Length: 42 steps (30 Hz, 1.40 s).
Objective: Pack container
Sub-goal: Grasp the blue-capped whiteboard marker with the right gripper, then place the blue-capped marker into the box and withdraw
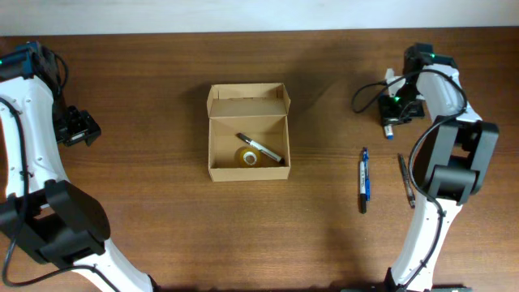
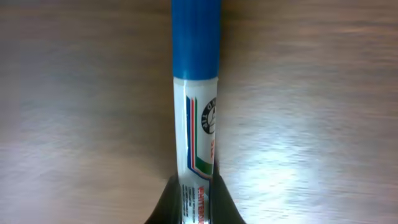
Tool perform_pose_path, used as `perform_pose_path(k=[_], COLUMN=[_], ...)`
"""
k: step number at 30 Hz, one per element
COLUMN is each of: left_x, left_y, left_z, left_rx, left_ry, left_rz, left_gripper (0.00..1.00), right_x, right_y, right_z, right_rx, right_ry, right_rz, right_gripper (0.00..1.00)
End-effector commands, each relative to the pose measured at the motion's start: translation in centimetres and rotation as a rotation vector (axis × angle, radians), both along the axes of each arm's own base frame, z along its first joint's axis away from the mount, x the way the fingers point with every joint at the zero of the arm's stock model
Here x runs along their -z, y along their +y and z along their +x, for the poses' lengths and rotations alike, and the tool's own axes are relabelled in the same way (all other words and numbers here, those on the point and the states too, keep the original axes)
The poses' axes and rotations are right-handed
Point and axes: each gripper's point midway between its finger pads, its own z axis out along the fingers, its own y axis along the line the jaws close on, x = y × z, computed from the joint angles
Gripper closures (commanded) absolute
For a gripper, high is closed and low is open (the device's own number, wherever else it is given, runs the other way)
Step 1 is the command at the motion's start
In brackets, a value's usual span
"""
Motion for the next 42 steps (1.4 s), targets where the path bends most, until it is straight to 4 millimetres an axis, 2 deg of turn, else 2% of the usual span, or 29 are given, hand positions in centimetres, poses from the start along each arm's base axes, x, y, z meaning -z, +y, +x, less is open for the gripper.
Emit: perform_pose_path(k=[1, 3, 4, 7, 9, 12, 13, 14, 17, 19, 22, 25, 30, 36, 40, 41, 42], left_x=[0.3, 0.3, 0.3, 0.3, 0.3, 0.3, 0.3, 0.3, 0.3, 0.3, 0.3, 0.3, 0.3, 0.3, 0.3, 0.3, 0.3], left_y=[0.2, 0.2, 0.2, 0.1, 0.2, 0.2, 0.1, 0.1, 0.1, 0.2, 0.2, 0.1, 0.2, 0.2, 0.2, 0.1, 0.2], left_z=[-0.1, -0.1, -0.1, -0.1, -0.1, -0.1, -0.1, -0.1, -0.1, -0.1, -0.1, -0.1, -0.1, -0.1, -0.1, -0.1, -0.1], left_rx=[0.004, 0.004, 0.004, 0.004, 0.004, 0.004, 0.004, 0.004, 0.004, 0.004, 0.004, 0.004, 0.004, 0.004, 0.004, 0.004, 0.004], left_ry=[0.011, 0.011, 0.011, 0.010, 0.011, 0.011, 0.010, 0.010, 0.010, 0.011, 0.011, 0.010, 0.011, 0.011, 0.011, 0.010, 0.011], left_rz=[-0.009, -0.009, -0.009, -0.009, -0.009, -0.009, -0.009, -0.009, -0.009, -0.009, -0.009, -0.009, -0.009, -0.009, -0.009, -0.009, -0.009], left_gripper=[0.00, 0.00, 0.00, 0.00, 0.00, 0.00, 0.00, 0.00, 0.00, 0.00, 0.00, 0.00, 0.00, 0.00, 0.00, 0.00, 0.00], right_x=[-4.7, -8.2, -11.0, -16.2, -19.5, -22.2, -22.5, -22.4, -21.0, -19.8, -17.7, -15.2, -10.4, -4.5, -3.0, -3.0, -3.0], right_y=[5.1, 7.4, 9.5, 14.4, 18.7, 24.8, 26.6, 29.3, 33.1, 34.6, 35.8, 36.1, 35.5, 34.2, 33.8, 33.8, 33.9], right_z=[3.1, 4.1, 4.6, 5.0, 4.5, 2.4, 1.4, -0.4, -4.1, -5.7, -7.2, -7.8, -7.8, -9.4, -9.9, -9.8, -9.7], right_rx=[-0.070, -0.117, -0.163, -0.276, -0.399, -0.641, -0.721, -0.868, -1.131, -1.263, -1.376, -1.397, -1.383, -1.367, -1.363, -1.350, -1.338], right_ry=[-0.111, -0.158, -0.198, -0.290, -0.365, -0.426, -0.430, -0.419, -0.353, -0.310, -0.243, -0.181, -0.095, 0.026, 0.055, 0.052, 0.046], right_rz=[0.099, 0.107, 0.107, 0.109, 0.114, 0.115, 0.115, 0.112, 0.092, 0.072, 0.050, 0.057, 0.077, 0.090, 0.092, 0.088, 0.085], right_gripper=[0.96, 0.96, 0.96, 0.96, 0.96, 0.96, 0.96, 0.96, 0.96, 0.96, 0.96, 0.96, 0.96, 0.96, 0.96, 0.94, 0.75])
